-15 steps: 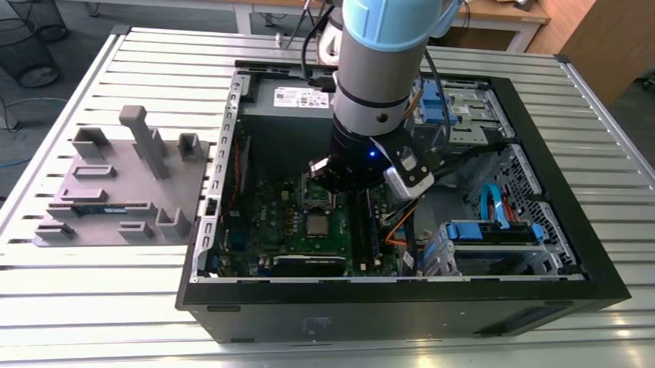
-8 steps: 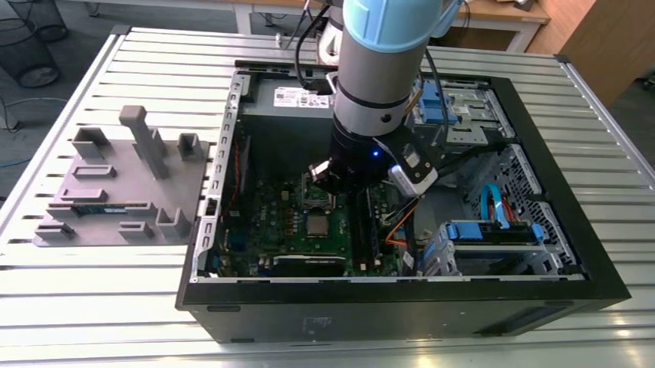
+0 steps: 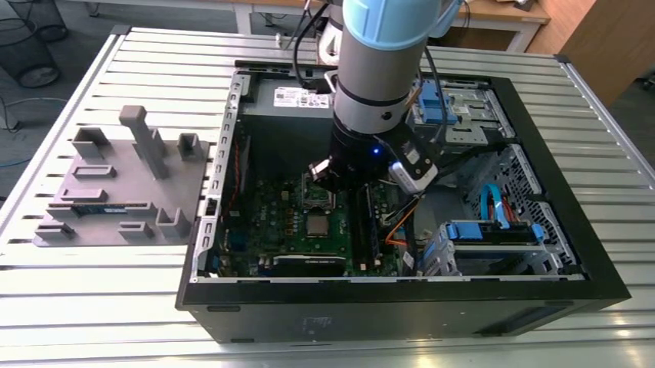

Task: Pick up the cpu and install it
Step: 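Close the cpu cover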

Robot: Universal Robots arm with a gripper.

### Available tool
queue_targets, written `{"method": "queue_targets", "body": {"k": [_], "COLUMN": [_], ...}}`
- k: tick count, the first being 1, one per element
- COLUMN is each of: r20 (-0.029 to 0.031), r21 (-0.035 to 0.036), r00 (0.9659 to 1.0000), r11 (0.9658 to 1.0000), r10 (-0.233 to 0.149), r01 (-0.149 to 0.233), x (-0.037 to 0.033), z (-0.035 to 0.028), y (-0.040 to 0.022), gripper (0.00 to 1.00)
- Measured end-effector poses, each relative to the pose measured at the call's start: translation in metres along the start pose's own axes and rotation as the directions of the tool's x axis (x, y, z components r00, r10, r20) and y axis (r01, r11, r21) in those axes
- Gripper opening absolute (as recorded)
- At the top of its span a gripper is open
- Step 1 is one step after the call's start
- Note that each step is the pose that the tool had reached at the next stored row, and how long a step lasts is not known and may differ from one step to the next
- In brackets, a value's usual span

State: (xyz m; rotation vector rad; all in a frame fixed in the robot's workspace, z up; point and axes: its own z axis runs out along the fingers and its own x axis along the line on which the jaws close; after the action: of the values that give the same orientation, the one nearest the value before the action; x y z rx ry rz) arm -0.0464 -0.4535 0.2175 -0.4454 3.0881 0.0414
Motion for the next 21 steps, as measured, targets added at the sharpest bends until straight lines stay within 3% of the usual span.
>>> {"method": "queue_targets", "body": {"k": [9,21], "r20": [0.0008,0.0011], "r21": [-0.003,-0.0041], "r00": [1.0,1.0], "r11": [1.0,1.0], "r10": [0.0,0.0], "r01": [0.0,0.0], "x": [-0.0031,-0.0061], "z": [0.0016,0.0049], "y": [0.0098,0.0131], "gripper": [0.11,0.11]}}
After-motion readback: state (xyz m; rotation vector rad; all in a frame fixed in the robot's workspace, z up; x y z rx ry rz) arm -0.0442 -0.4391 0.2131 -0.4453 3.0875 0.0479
